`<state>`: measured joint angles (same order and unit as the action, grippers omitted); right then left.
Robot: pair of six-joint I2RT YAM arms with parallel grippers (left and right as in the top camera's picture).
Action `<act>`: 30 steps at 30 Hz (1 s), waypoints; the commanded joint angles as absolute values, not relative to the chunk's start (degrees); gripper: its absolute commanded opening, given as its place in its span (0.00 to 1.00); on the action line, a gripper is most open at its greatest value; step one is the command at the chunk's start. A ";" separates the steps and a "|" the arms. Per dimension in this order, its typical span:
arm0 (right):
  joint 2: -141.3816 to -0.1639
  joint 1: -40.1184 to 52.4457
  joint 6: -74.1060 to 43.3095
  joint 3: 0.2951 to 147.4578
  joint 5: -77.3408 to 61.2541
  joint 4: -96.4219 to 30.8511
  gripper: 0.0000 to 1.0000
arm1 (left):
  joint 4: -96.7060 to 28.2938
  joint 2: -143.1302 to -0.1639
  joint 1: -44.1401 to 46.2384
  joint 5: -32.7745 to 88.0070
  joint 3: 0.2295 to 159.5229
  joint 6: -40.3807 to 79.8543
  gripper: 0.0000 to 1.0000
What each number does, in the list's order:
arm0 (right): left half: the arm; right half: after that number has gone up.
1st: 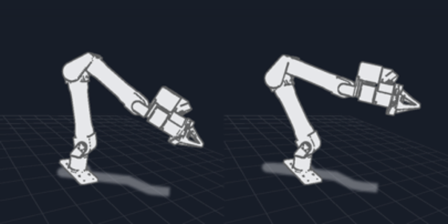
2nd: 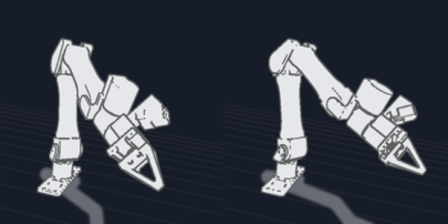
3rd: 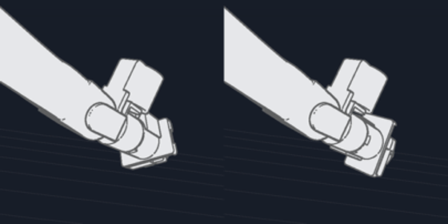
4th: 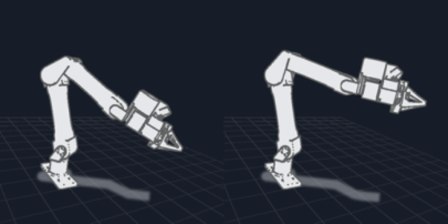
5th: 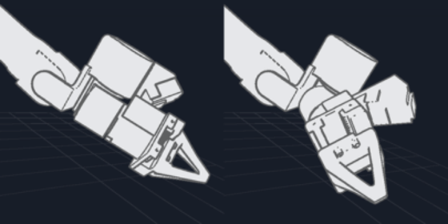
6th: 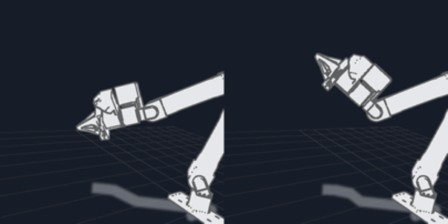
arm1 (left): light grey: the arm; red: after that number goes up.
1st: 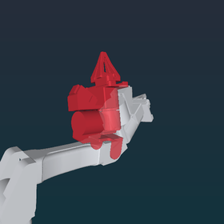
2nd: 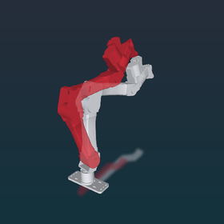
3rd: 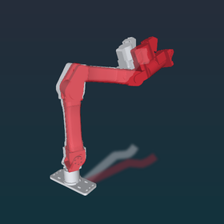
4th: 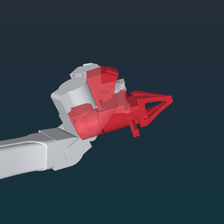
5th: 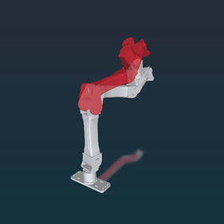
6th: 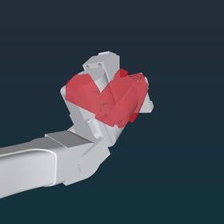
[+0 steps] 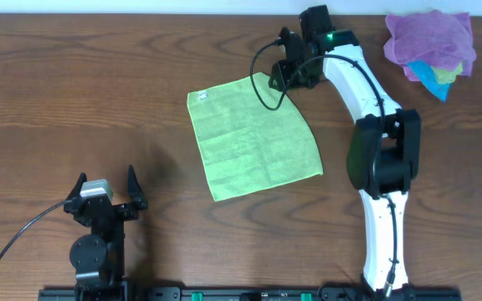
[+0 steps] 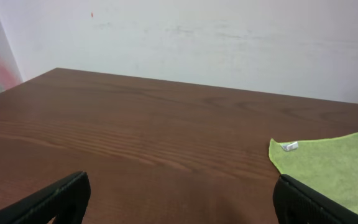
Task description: Fold the cloth
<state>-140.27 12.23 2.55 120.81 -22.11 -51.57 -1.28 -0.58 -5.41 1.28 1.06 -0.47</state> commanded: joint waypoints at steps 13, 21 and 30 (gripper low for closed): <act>-143.61 11.60 1.54 121.60 -27.55 -47.77 0.48 | -4.47 -0.23 -5.21 0.03 0.30 -1.32 0.95; -143.61 11.60 1.52 121.60 -27.53 -47.53 0.50 | -4.47 -0.23 -5.21 0.03 0.30 -1.32 0.95; -144.18 11.57 0.86 121.60 -30.52 -47.46 0.51 | -4.47 -0.23 -5.21 0.03 0.30 -1.32 0.95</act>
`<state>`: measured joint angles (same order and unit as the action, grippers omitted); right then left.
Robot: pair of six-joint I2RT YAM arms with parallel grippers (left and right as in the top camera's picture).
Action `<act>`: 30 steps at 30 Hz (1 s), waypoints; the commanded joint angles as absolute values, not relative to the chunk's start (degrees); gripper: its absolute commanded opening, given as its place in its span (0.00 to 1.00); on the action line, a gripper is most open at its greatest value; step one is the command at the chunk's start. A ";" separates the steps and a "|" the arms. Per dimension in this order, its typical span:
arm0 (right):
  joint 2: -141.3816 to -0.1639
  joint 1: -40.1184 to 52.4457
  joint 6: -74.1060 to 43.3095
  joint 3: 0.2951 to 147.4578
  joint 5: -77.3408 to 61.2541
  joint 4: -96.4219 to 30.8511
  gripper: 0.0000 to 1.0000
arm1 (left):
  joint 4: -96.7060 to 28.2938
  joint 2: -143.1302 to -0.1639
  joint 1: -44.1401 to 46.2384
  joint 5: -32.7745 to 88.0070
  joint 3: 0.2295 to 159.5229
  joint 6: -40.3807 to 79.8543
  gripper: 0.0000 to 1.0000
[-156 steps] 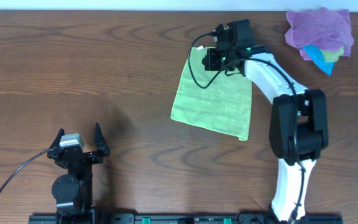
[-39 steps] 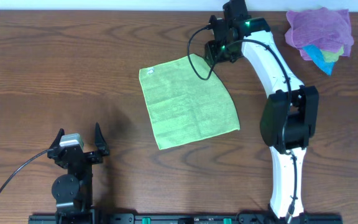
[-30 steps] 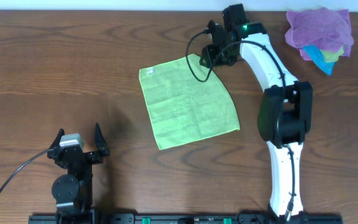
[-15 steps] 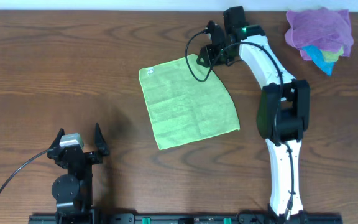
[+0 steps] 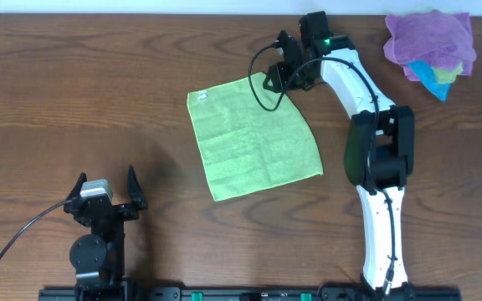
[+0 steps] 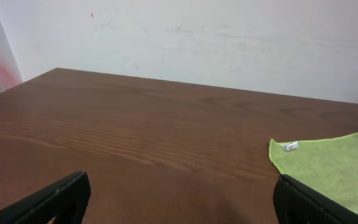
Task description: Fold the cloth
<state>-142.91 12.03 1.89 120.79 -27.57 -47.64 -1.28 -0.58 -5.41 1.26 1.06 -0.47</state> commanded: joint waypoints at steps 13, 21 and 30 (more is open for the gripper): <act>-145.69 11.55 -0.56 121.60 -36.10 -46.87 0.35 | -4.47 -0.23 -5.21 0.03 0.30 -1.32 0.95; -145.69 11.55 -1.74 121.60 -44.53 -46.89 0.22 | -4.47 -0.23 -5.21 0.03 0.30 -1.32 0.95; -145.62 11.55 -2.72 123.31 -44.12 -46.89 0.20 | -4.47 -0.23 -5.21 0.03 0.30 -1.30 0.95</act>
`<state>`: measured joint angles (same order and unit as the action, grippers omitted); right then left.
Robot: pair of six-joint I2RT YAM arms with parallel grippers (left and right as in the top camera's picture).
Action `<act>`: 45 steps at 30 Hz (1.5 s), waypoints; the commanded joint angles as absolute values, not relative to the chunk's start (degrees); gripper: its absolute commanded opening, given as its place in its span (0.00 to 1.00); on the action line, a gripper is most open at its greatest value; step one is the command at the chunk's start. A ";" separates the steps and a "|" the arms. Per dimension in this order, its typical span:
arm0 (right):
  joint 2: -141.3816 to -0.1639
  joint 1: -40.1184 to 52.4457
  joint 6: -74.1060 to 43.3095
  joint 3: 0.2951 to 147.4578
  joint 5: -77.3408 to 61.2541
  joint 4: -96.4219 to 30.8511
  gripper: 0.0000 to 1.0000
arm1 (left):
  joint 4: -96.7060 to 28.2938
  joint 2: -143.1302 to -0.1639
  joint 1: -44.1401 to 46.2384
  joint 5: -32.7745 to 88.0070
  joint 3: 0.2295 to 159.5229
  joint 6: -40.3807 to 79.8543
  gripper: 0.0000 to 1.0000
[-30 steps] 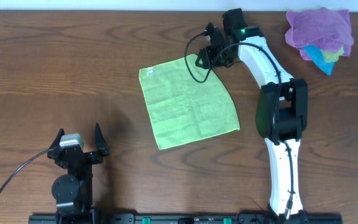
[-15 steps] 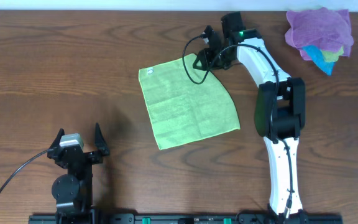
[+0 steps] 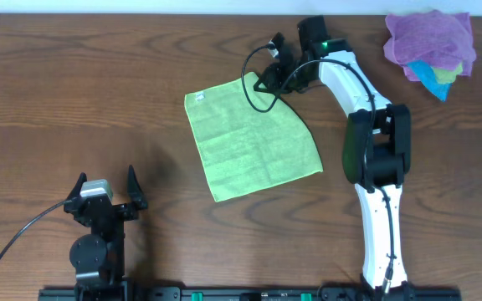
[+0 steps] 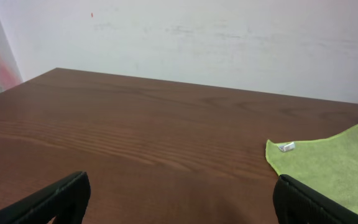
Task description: Fold the cloth
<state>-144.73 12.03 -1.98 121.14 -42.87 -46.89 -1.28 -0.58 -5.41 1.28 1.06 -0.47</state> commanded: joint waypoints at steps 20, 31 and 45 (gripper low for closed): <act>-145.62 13.13 0.95 136.14 -21.76 -54.15 0.38 | -4.45 -0.23 -5.21 0.03 0.30 -1.32 0.95; -145.62 12.91 1.02 136.14 -9.19 -72.84 0.38 | -4.45 -0.23 -5.21 0.03 0.30 -1.32 0.95; -135.46 9.65 4.45 136.11 -7.92 -81.23 0.52 | -4.47 -0.23 -5.21 0.03 0.30 -1.32 0.96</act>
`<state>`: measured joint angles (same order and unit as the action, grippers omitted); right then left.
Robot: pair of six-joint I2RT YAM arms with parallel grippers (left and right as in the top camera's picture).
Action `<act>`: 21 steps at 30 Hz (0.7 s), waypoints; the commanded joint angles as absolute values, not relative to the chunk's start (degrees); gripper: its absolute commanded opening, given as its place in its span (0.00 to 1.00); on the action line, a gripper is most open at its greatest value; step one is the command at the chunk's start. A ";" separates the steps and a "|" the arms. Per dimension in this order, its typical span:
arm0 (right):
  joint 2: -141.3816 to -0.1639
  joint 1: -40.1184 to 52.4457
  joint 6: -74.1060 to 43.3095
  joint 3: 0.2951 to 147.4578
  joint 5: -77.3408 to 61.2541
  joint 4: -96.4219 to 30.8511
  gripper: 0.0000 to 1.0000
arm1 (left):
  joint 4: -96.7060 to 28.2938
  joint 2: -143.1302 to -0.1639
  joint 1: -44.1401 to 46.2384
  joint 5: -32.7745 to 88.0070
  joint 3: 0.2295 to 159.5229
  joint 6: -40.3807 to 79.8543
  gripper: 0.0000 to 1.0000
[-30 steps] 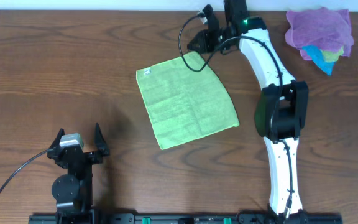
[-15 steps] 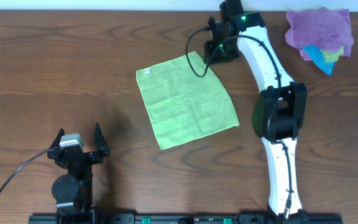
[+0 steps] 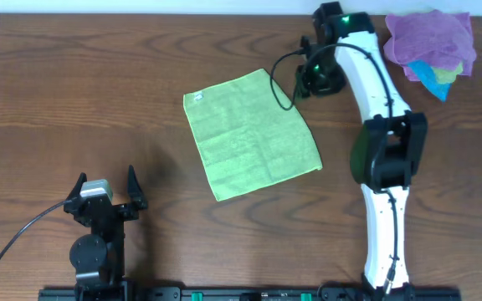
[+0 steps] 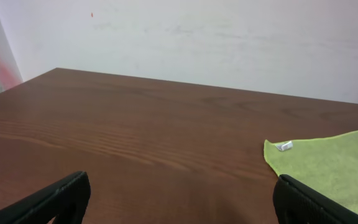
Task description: Fold the cloth
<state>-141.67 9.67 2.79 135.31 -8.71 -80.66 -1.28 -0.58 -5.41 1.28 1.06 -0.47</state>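
The green cloth [image 3: 253,134] lies spread flat on the wooden table [image 3: 74,100], with a small white tag [image 3: 197,98] at its far left corner. In the left wrist view the cloth [image 4: 334,165] and its tag [image 4: 284,146] show at the right. My right gripper [image 3: 305,82] hovers just right of the cloth's far right corner, apart from it; its jaws are hidden under the wrist. My left gripper [image 3: 105,194] rests near the front left, open and empty [image 4: 179,205], well clear of the cloth.
A pile of purple, blue and yellow cloths [image 3: 431,42] sits at the far right corner, behind the right arm. A black cable [image 3: 284,84] loops from the right wrist over the green cloth's far edge. A white wall [image 4: 197,37] stands behind the table.
My right gripper was at the cloth's far right corner and now stands to the right of it, off the cloth. That corner lies flat. The left arm has not moved.
My right gripper sat on the cloth's far right corner at the two oldest moments. Then it was further left with that corner, and the whole cloth had shifted slightly left. Now the gripper is off the cloth, which lies flat and unfolded.
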 commanded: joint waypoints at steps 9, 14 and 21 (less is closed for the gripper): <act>-130.19 9.61 5.45 136.11 -7.70 -85.32 0.50 | -4.47 -0.23 -5.21 0.03 0.30 -1.32 0.95; -125.86 9.74 5.45 136.11 -7.62 -84.79 0.54 | -4.47 -0.23 -5.21 0.03 0.30 -1.32 0.95; -116.84 9.50 6.96 135.41 -6.63 -87.05 0.63 | -4.45 -0.23 -5.21 0.03 0.30 -1.32 0.96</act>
